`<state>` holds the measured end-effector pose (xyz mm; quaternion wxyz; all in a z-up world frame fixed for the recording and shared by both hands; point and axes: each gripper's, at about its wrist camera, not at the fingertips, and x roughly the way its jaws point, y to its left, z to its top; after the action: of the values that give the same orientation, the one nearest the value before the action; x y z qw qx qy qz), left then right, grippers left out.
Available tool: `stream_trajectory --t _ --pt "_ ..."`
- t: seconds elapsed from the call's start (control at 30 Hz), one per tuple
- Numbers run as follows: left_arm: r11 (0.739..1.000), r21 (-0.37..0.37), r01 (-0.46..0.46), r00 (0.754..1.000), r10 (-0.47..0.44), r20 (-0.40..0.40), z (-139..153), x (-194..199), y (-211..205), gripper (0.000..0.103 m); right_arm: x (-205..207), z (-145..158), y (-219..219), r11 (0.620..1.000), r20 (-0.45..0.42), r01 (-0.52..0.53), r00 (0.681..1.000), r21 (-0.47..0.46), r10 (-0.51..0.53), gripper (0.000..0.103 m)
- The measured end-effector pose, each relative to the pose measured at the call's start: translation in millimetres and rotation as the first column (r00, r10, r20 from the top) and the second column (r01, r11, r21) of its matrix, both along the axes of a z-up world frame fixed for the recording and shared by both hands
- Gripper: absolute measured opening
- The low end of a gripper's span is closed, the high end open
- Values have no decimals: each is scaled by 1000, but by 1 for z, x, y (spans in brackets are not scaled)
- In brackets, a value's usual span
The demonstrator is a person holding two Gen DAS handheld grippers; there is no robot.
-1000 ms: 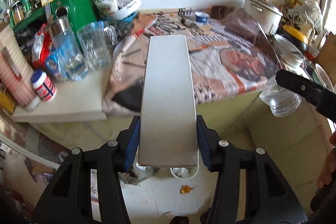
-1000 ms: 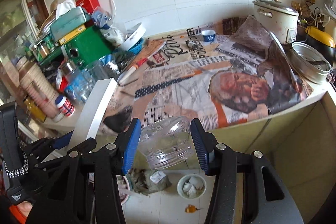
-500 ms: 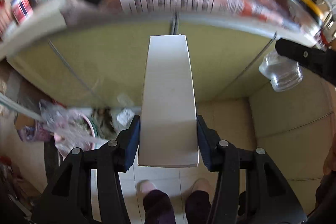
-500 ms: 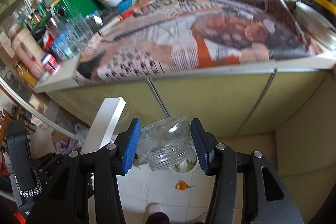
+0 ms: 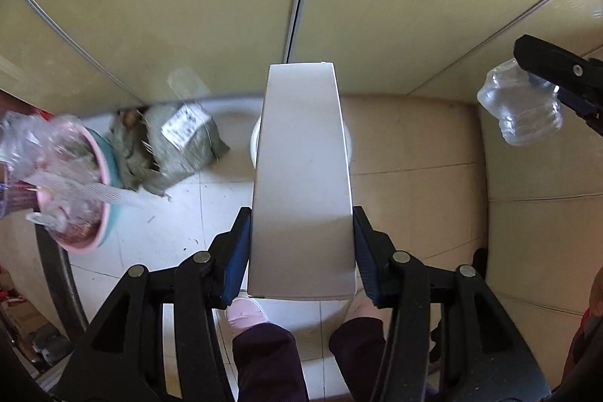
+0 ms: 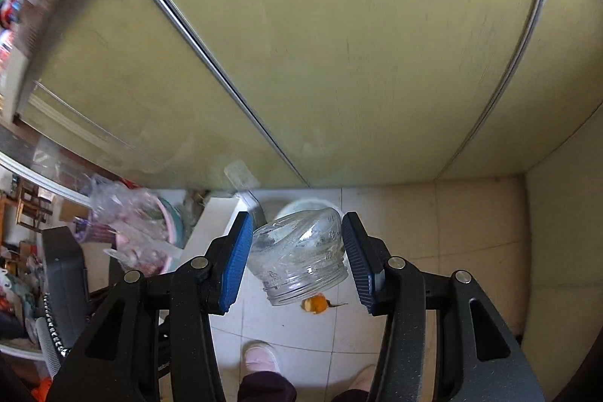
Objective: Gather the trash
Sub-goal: 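Open both tools to drop the box and jar into the bucket, then raise both empty tools back up toward the counter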
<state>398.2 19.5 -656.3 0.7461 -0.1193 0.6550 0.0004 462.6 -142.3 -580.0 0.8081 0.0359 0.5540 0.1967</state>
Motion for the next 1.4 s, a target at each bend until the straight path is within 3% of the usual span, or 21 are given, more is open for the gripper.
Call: stream_trajectory --t 0.17,0.33,0.43,0.53,0.7,0.8,0.83,0.9,0.97,1.2,1.4 --pt "1000 -9 5 999 -5 -32 -59 14 -1 50 7 -61 22 1000 -50 -26 998 -5 25 46" --pt "1000 -9 -8 1000 8 -11 -85 33 -1 51 14 -83 41 998 -47 -69 997 1 69 47" --pt "999 8 -44 999 44 -22 -90 41 7 62 17 -86 47 996 -42 -92 995 -15 92 48" --pt "997 -7 -73 997 72 -26 -83 43 14 62 23 -85 46 994 -77 -108 991 -28 106 54" --pt "997 19 -70 997 70 -9 -53 42 24 62 25 -67 37 995 -93 -94 992 -38 90 54" --pt "998 26 -65 998 65 6 -20 40 30 62 22 -42 28 996 -86 -78 993 -37 75 54" --pt "991 108 -74 997 73 17 -4 39 31 62 21 -32 26 996 -82 -74 994 -40 71 54" --pt "990 119 -73 997 68 46 32 38 31 62 18 -7 25 997 -72 -64 996 -43 61 54" --pt "993 85 -85 994 78 79 60 38 35 62 13 24 23 997 -54 -59 997 -42 57 54" --pt "993 88 -81 975 61 212 201 30 46 62 -11 142 23 998 51 -35 998 -54 38 54" --pt "995 82 -53 934 20 357 325 19 62 62 -40 251 22 998 200 25 980 -57 -13 54"
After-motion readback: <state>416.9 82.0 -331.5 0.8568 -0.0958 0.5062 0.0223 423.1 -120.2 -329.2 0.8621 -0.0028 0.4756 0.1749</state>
